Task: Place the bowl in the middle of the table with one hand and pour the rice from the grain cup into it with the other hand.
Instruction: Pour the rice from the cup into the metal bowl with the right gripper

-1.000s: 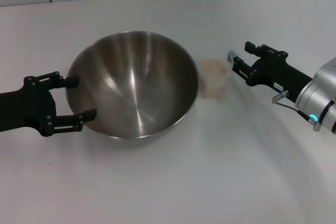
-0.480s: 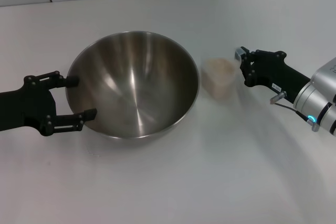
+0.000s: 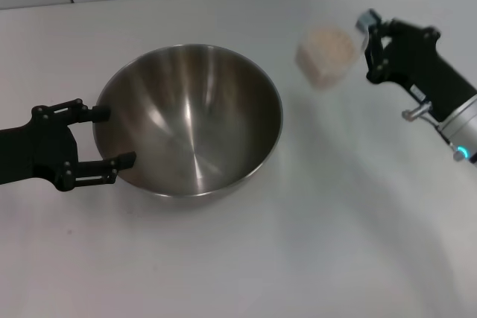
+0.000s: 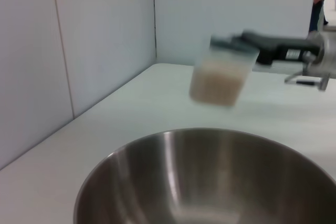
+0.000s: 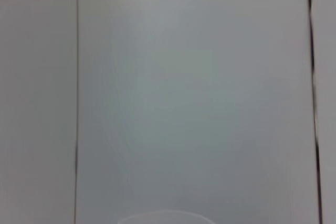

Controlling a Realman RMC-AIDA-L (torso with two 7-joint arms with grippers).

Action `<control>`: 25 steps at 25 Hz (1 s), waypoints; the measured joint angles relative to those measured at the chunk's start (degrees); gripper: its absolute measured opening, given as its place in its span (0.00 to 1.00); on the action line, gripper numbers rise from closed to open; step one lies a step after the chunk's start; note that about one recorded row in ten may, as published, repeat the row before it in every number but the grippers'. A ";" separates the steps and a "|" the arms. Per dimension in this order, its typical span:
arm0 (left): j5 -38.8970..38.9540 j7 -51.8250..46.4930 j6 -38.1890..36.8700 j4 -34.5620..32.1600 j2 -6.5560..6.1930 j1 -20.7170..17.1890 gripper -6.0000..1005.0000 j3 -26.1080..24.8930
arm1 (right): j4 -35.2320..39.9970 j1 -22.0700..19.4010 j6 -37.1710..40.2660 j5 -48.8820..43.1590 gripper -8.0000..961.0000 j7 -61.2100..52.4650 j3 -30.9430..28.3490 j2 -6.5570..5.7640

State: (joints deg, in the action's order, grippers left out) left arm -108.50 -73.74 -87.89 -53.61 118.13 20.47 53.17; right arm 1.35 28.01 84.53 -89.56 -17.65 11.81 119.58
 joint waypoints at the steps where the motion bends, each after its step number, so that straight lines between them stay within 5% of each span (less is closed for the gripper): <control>1: 0.00 0.00 0.00 0.00 0.00 0.00 0.83 0.00 | -0.28 0.56 1.76 0.00 0.03 2.48 -0.14 0.00; 6: 0.04 0.00 0.01 -0.05 0.02 0.13 0.83 0.01 | -5.67 4.45 4.26 -0.40 0.03 21.46 0.33 0.01; 14: 0.14 -0.31 -0.05 -0.11 0.02 0.22 0.83 -0.09 | -21.88 9.71 -2.16 -1.07 0.04 85.86 -0.06 0.27; 19: 0.14 -0.33 -0.06 -0.19 0.00 0.52 0.83 -0.07 | -24.21 9.56 -3.08 -4.19 0.05 105.08 -0.70 0.30; 25: -0.02 -0.40 -0.09 -0.19 0.00 1.08 0.83 0.15 | -24.58 9.13 -3.27 -8.01 0.05 113.39 -1.70 0.30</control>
State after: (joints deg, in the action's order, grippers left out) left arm -108.52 -74.14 -87.98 -53.80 118.12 21.56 53.32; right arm -23.23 37.14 81.26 -97.57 95.74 10.12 119.88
